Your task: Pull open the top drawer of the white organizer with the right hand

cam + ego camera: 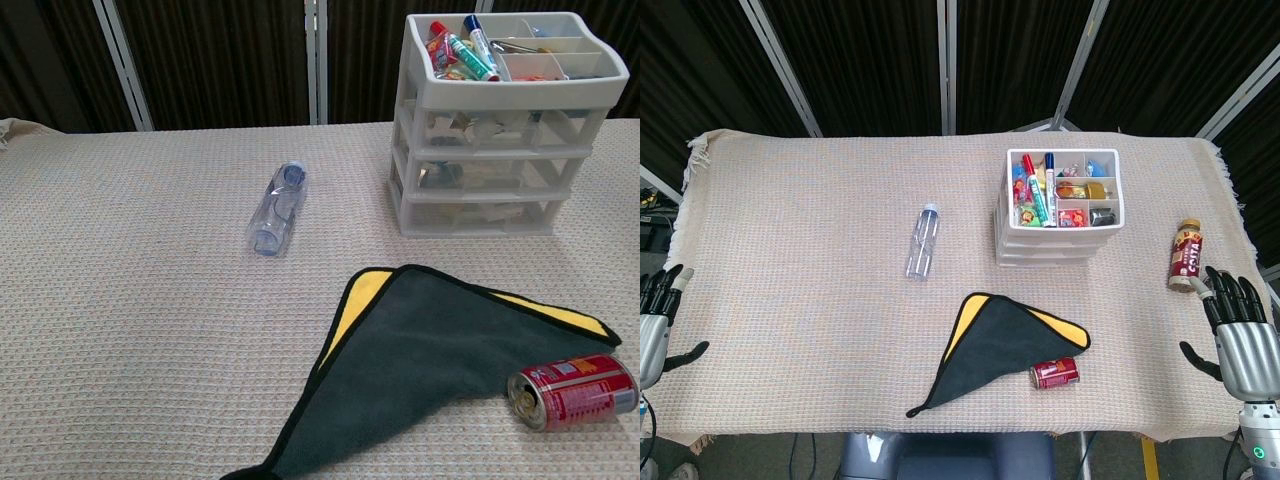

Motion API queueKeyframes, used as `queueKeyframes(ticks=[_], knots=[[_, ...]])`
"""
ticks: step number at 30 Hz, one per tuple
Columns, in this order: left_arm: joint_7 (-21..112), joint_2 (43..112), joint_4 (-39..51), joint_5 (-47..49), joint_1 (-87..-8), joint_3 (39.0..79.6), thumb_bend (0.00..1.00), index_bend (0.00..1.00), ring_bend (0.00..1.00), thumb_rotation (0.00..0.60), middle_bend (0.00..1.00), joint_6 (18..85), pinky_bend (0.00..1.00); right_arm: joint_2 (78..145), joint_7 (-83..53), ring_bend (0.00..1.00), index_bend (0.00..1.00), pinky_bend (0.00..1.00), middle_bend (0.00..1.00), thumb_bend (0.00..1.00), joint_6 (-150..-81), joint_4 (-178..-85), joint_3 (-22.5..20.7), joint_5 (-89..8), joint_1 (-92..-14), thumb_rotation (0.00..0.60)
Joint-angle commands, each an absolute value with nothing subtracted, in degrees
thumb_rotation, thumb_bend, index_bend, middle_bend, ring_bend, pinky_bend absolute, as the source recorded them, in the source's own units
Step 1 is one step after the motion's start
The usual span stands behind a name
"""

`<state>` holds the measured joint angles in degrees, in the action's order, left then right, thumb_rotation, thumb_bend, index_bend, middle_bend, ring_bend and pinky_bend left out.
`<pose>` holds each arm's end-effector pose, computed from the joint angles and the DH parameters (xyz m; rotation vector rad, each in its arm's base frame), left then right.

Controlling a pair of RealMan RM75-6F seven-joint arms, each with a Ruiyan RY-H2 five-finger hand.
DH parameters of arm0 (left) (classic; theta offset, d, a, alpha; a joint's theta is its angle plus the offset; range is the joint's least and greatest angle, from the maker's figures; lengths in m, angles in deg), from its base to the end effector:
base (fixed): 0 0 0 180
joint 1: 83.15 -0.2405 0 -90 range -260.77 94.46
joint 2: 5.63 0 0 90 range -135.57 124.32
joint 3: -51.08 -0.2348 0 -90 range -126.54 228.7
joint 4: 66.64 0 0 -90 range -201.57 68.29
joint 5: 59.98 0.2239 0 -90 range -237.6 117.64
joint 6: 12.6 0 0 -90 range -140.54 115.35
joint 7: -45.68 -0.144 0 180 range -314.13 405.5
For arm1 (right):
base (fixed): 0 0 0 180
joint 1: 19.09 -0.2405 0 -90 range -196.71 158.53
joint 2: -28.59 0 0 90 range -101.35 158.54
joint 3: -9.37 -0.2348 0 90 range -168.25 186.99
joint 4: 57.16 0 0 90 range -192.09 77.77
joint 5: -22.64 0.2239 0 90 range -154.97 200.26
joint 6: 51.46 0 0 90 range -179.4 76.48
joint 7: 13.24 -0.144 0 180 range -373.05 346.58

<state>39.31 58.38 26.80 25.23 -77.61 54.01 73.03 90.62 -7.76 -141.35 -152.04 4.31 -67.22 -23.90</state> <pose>-0.2925 0.1840 0.1379 -1.4051 -0.8221 -0.8462 -0.2746 -0.1868 0.1565 1.3970 -0.7170 0.9531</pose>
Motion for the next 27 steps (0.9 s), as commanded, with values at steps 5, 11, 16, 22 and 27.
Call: queueKeyframes(ticks=[5, 11, 16, 22, 27], knots=[[39.22, 58.33, 26.89, 25.12, -77.62, 54.01, 0.1, 0.0, 0.0, 0.6, 0.0, 72.99, 0.0, 90.65, -8.38, 0.0, 0.12, 0.02, 0.02, 0.12, -141.17, -151.86, 4.25, -66.91, -23.89, 0.6], [39.41, 58.11, 27.13, 25.34, -77.59, 54.03, 0.1, 0.0, 0.0, 0.6, 0.0, 73.08, 0.0, 90.52, -8.9, 0.0, 0.12, 0.02, 0.02, 0.12, -141.21, -152.21, 4.2, -66.88, -23.84, 0.6], [39.78, 58.02, 26.99, 25.21, -77.58, 54.1, 0.1, 0.0, 0.0, 0.6, 0.0, 73.04, 0.0, 90.53, -8.91, 0.0, 0.12, 0.02, 0.02, 0.12, -140.97, -152.42, 4.21, -66.73, -23.88, 0.6], [39.74, 57.95, 27.24, 25.3, -77.63, 54.2, 0.1, 0.0, 0.0, 0.6, 0.0, 73.33, 0.0, 90.48, -9.14, 0.0, 0.12, 0.02, 0.02, 0.12, -140.72, -152.36, 4.32, -66.68, -23.87, 0.6], [39.28, 58.07, 27.24, 25.34, -77.73, 54.08, 0.1, 0.0, 0.0, 0.6, 0.0, 73.41, 0.0, 90.53, -9.62, 0.0, 0.12, 0.02, 0.02, 0.12, -140.07, -152.1, 4.29, -66.11, -24.0, 0.6]])
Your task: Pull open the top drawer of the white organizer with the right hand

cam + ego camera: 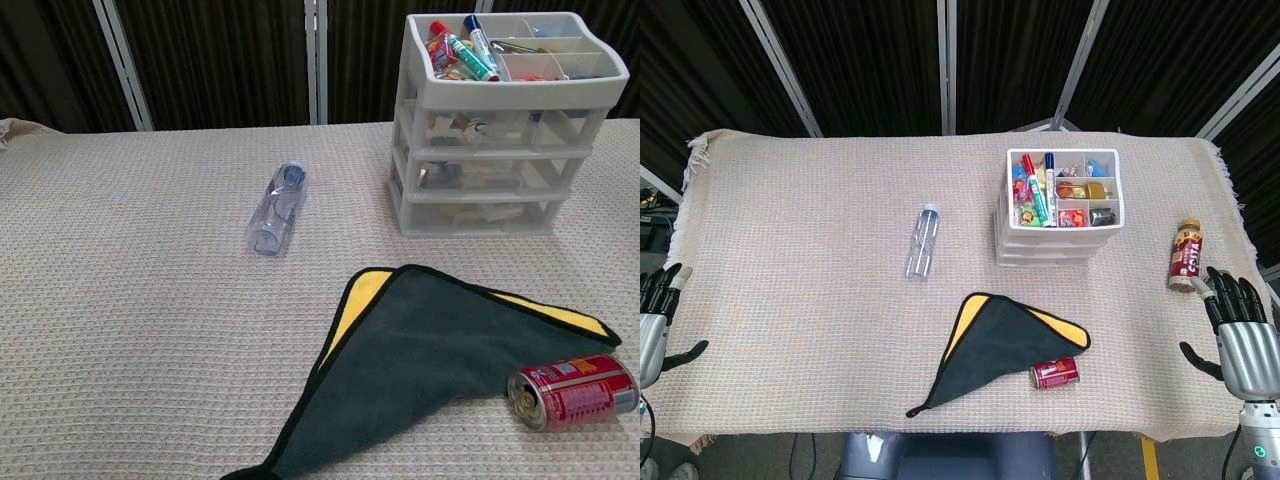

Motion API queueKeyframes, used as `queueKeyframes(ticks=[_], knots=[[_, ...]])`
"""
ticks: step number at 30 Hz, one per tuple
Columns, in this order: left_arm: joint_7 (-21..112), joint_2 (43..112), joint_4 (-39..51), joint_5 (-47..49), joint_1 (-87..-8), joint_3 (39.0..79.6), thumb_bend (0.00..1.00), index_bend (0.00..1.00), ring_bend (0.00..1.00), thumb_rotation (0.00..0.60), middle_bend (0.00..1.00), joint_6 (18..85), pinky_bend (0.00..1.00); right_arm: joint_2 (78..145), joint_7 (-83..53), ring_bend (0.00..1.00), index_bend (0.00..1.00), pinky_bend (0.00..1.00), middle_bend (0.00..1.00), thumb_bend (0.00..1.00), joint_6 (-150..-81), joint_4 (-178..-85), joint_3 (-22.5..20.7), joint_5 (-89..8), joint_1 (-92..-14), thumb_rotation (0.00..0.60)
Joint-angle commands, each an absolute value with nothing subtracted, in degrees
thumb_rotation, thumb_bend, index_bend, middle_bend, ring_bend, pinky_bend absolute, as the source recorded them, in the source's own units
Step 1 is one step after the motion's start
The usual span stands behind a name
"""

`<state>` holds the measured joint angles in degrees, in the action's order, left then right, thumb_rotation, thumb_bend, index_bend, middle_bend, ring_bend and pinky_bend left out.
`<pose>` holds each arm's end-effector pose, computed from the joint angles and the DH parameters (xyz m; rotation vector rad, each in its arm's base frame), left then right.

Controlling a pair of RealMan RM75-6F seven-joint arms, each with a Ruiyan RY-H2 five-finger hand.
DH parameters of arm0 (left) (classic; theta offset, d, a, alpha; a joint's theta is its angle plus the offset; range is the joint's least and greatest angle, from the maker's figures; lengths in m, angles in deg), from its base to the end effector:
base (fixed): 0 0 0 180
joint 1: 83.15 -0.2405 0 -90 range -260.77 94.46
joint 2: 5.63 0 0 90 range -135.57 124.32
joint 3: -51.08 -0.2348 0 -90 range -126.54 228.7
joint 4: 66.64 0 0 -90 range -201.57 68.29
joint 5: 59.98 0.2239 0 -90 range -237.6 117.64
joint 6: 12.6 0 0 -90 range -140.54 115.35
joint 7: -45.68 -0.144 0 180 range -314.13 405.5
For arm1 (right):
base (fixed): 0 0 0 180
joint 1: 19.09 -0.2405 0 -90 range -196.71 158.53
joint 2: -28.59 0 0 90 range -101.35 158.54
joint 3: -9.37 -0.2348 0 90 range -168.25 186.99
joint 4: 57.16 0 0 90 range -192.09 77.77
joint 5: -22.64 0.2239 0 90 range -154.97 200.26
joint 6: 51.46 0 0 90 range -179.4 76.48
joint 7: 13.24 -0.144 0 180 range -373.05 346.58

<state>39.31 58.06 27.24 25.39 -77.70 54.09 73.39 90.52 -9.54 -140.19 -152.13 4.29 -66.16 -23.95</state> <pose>-0.2909 0.1837 0.1398 -1.4018 -0.8179 -0.8528 -0.2777 -0.1876 0.1553 1.3872 -0.7624 0.9564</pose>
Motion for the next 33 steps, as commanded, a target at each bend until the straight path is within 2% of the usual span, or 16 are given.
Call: queueKeyframes(ticks=[1, 5, 7, 10, 12, 13, 16, 20, 26, 33], knots=[[39.31, 58.06, 27.24, 25.33, -77.75, 54.1, 0.1, 0.0, 0.0, 0.6, 0.0, 73.46, 0.0, 90.53, -9.57, 0.0, 0.12, 0.02, 0.02, 0.12, -140.08, -152.14, 4.32, -66.17, -24.0, 0.6], [39.53, 58.03, 27.27, 25.42, -77.8, 54.15, 0.1, 0.0, 0.0, 0.6, 0.0, 73.64, 0.0, 90.6, -9.38, 0.01, 0.12, 0.05, 0.04, 0.12, -140.33, -152.45, 4.38, -66.49, -23.93, 0.6], [39.46, 58.06, 27.21, 25.51, -77.78, 54.13, 0.1, 0.0, 0.0, 0.6, 0.0, 73.66, 0.0, 90.65, -9.67, 0.07, 0.12, 0.13, 0.09, 0.12, -140.6, -152.68, 4.27, -66.49, -23.86, 0.6], [39.37, 58.13, 27.2, 25.51, -77.8, 54.17, 0.1, 0.0, 0.0, 0.6, 0.0, 73.74, 0.0, 90.87, -10.89, 0.33, 0.14, 0.37, 0.32, 0.12, -141.2, -153.21, 3.85, -66.31, -23.76, 0.6], [39.46, 58.12, 27.22, 25.54, -77.81, 54.22, 0.1, 0.0, 0.0, 0.6, 0.0, 73.85, 0.0, 90.91, -11.95, 0.49, 0.14, 0.49, 0.47, 0.13, -141.09, -153.72, 3.62, -66.02, -23.86, 0.6], [39.55, 58.1, 27.24, 25.52, -77.84, 54.29, 0.1, 0.0, 0.0, 0.6, 0.0, 73.96, 0.0, 90.78, -12.81, 0.57, 0.14, 0.54, 0.55, 0.13, -140.62, -154.3, 3.57, -65.78, -24.04, 0.6], [39.7, 58.08, 27.22, 25.47, -77.89, 54.4, 0.1, 0.0, 0.0, 0.6, 0.0, 74.14, 0.0, 90.32, -15.63, 0.69, 0.14, 0.61, 0.68, 0.18, -138.59, -156.57, 3.37, -64.83, -24.86, 0.6], [39.84, 58.05, 27.18, 25.56, -77.94, 54.5, 0.1, 0.0, 0.0, 0.6, 0.0, 74.41, 0.0, 89.64, -20.43, 0.73, 0.14, 0.63, 0.72, 0.22, -134.1, -160.6, 3.13, -62.78, -26.64, 0.6], [40.08, 57.98, 27.15, 25.75, -78.07, 54.53, 0.1, 0.0, 0.0, 0.6, 0.0, 74.76, 0.0, 88.72, -25.96, 0.73, 0.14, 0.63, 0.73, 0.24, -125.99, -166.63, 0.87, -56.98, -30.76, 0.6], [40.39, 57.94, 27.0, 25.78, -78.12, 54.6, 0.1, 0.0, 0.0, 0.6, 0.0, 74.89, 0.0, 89.97, -31.06, 0.74, 0.14, 0.63, 0.73, 0.29, -119.56, -171.41, -2.22, -49.49, -34.52, 0.6]])
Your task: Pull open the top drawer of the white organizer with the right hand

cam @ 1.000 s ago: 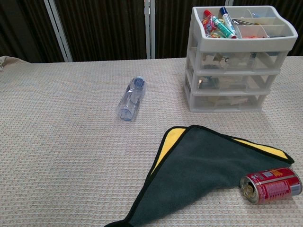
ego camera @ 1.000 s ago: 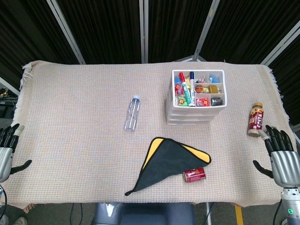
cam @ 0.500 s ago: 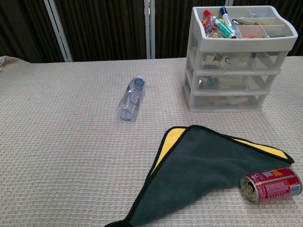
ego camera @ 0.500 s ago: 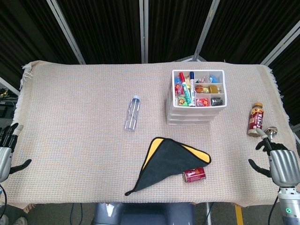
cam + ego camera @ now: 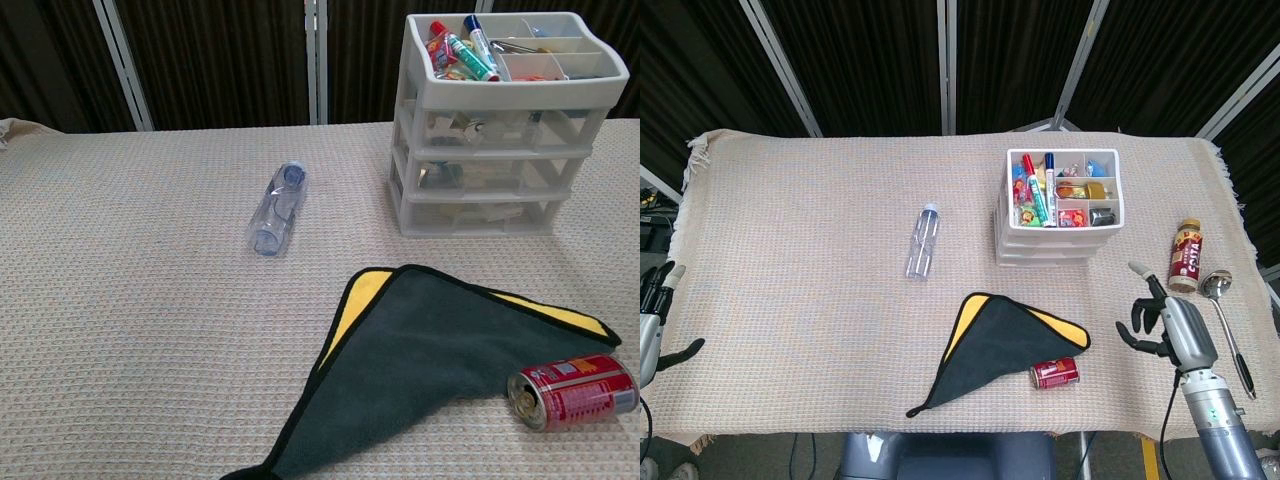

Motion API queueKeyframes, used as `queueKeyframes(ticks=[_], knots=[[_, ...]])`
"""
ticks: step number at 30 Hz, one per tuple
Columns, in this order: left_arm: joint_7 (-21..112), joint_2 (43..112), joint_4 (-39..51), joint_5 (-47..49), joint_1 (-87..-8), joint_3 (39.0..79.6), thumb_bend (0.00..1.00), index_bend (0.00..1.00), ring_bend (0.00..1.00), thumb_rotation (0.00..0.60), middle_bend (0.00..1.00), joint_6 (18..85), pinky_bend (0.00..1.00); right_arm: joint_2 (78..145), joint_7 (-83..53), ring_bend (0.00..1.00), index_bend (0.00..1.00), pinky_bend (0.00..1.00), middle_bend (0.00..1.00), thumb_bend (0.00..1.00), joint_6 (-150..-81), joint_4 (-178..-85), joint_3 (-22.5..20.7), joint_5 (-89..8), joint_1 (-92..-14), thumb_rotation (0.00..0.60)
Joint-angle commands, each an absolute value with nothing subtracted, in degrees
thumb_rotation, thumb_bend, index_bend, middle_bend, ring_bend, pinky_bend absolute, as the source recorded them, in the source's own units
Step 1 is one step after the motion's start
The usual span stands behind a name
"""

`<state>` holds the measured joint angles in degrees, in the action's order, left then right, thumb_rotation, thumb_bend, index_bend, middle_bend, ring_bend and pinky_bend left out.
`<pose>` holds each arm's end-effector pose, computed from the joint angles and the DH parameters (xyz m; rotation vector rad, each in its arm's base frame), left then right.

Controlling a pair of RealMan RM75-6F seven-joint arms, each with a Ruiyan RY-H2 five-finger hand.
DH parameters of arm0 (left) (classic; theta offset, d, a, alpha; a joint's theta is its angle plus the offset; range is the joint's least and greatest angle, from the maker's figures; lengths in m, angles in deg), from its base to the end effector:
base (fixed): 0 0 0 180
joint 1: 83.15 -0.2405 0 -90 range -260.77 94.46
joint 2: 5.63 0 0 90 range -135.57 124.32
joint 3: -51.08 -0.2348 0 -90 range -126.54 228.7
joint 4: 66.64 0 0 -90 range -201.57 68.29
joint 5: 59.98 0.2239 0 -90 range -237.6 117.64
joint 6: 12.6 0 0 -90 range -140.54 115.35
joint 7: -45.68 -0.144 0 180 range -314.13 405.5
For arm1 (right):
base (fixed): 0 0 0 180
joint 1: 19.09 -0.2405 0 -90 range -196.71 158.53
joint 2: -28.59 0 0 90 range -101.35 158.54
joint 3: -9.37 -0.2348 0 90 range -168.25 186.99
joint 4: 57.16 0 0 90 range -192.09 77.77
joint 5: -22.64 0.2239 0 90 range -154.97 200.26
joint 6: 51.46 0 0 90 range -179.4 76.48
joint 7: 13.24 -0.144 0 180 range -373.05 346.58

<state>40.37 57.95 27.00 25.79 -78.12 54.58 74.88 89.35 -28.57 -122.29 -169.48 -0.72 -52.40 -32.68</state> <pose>-0.2902 0.1834 0.1450 -1.3786 -0.8038 -0.8813 -0.2106 -0.2316 0.1139 1.2462 -1.4512 1.2799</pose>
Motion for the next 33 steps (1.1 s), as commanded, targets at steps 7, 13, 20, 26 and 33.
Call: queueKeyframes(ticks=[7, 13, 20, 26, 33], knots=[[40.86, 57.8, 26.99, 26.12, -78.22, 54.71, 0.1, 0.0, 0.0, 0.6, 0.0, 75.38, 0.0, 92.53, -32.67, 0.74, 0.14, 0.63, 0.74, 0.3, -115.86, -171.84, -3.78, -44.08, -37.15, 0.6], [40.92, 57.81, 26.88, 26.14, -78.19, 54.77, 0.1, 0.0, 0.0, 0.6, 0.0, 75.37, 0.0, 96.36, -34.92, 0.74, 0.14, 0.63, 0.73, 0.31, -113.05, -171.24, -4.97, -40.18, -39.21, 0.6], [41.04, 57.79, 26.89, 26.08, -78.19, 54.78, 0.1, 0.0, 0.0, 0.6, 0.0, 75.32, 0.0, 97.97, -35.66, 0.74, 0.15, 0.63, 0.73, 0.31, -111.98, -170.94, -5.36, -39.05, -40.06, 0.6], [41.48, 57.62, 26.93, 26.09, -78.22, 54.83, 0.1, 0.0, 0.0, 0.6, 0.0, 75.38, 0.0, 100.5, -35.79, 0.74, 0.15, 0.63, 0.73, 0.31, -110.81, -169.27, -5.98, -36.62, -41.33, 0.6], [41.82, 57.4, 27.03, 26.26, -78.35, 54.84, 0.1, 0.0, 0.0, 0.6, 0.0, 75.67, 0.0, 101.83, -36.97, 0.74, 0.15, 0.63, 0.73, 0.31, -108.43, -167.12, -7.23, -33.27, -42.7, 0.6]])
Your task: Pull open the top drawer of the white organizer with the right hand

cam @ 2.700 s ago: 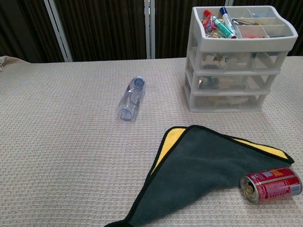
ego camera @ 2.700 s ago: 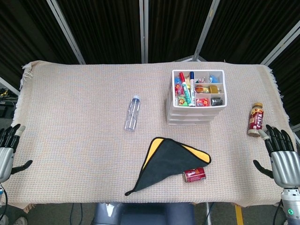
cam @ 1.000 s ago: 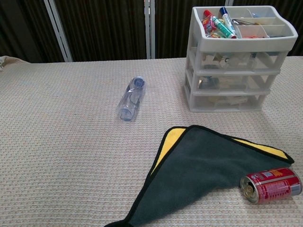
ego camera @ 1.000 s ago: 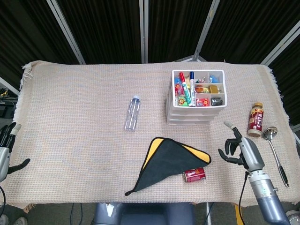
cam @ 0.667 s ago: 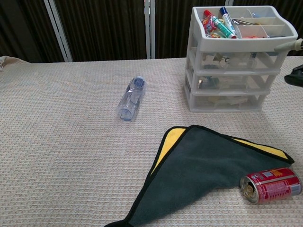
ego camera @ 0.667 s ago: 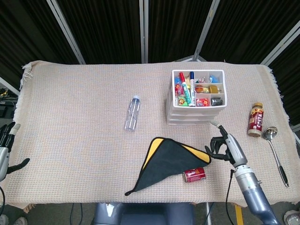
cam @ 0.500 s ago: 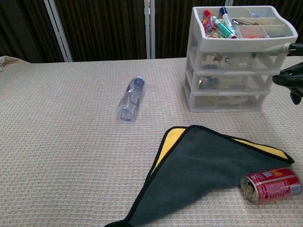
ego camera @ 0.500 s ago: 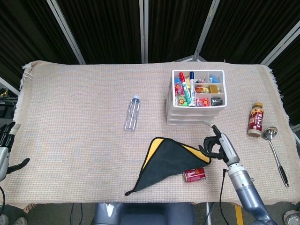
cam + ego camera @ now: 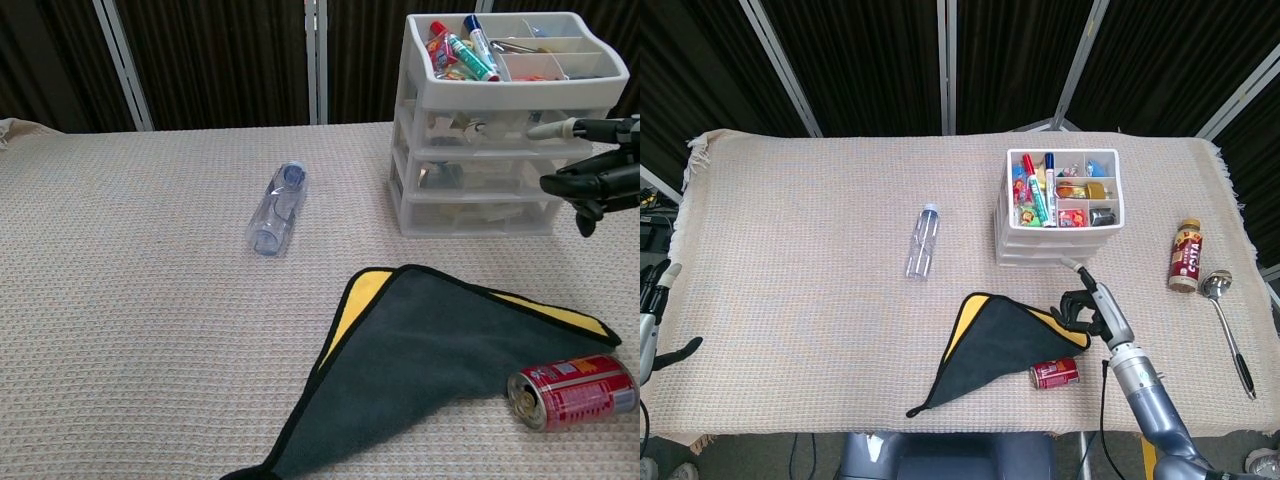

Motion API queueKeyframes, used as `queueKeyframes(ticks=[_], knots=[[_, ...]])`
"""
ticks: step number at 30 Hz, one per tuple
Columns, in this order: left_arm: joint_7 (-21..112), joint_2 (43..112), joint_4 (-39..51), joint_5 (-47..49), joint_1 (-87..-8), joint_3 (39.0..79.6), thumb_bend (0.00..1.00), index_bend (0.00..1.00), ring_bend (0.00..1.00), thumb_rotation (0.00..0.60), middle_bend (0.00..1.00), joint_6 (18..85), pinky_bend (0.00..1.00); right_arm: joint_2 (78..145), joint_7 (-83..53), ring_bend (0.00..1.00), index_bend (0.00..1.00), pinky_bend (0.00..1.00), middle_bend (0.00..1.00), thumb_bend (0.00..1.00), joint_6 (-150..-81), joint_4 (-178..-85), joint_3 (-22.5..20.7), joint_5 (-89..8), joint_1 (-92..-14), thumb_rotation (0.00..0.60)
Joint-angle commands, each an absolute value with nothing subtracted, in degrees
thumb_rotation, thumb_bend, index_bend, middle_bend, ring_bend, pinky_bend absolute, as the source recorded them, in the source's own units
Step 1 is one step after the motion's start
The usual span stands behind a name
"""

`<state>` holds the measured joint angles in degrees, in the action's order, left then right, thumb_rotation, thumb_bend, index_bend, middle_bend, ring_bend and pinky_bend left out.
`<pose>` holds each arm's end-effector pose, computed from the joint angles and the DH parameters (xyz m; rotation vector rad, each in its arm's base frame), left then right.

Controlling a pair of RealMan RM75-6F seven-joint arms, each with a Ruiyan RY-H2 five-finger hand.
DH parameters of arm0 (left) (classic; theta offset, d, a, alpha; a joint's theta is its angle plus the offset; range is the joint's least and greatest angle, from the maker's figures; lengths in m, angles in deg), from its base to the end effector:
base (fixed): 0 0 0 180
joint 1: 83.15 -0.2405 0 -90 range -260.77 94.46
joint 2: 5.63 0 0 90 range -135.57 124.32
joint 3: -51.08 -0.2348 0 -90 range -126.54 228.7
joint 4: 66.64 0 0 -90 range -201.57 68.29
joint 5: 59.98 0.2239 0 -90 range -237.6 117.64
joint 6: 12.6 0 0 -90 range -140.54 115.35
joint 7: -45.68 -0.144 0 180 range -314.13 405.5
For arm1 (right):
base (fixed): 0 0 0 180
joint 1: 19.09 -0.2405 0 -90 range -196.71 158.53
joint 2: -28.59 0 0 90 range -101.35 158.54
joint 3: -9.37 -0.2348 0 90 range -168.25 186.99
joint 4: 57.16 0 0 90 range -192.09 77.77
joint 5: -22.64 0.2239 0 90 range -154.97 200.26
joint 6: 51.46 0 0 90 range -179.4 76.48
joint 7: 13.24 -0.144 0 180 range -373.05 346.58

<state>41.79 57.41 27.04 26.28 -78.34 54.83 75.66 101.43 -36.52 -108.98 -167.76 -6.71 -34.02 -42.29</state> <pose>-0.2893 0.1832 0.1498 -1.3681 -0.8009 -0.9066 -0.1682 -0.2702 0.0434 1.0366 -1.9674 1.3641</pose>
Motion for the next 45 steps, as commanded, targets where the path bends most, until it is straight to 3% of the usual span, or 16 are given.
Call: queueKeyframes(ticks=[1, 16, 45], knots=[[41.84, 57.4, 27.03, 26.24, -78.36, 54.86, 0.1, 0.0, 0.0, 0.6, 0.0, 75.7, 0.0, 101.94, -37.11, 0.74, 0.15, 0.63, 0.73, 0.31, -108.32, -166.93, -7.38, -33.07, -42.77, 0.6], [41.97, 57.25, 27.05, 26.13, -78.43, 55.01, 0.1, 0.0, 0.0, 0.6, 0.0, 75.84, 0.0, 104.28, -42.0, 0.74, 0.15, 0.63, 0.72, 0.32, -102.73, -162.77, -10.96, -27.07, -45.28, 0.6], [42.09, 57.25, 26.73, 25.38, -78.08, 55.27, 0.1, 0.0, 0.0, 0.6, 0.0, 74.98, 0.0, 108.97, -49.21, 0.74, 0.17, 0.63, 0.72, 0.33, -97.11, -158.22, -14.73, -25.04, -46.87, 0.6]])
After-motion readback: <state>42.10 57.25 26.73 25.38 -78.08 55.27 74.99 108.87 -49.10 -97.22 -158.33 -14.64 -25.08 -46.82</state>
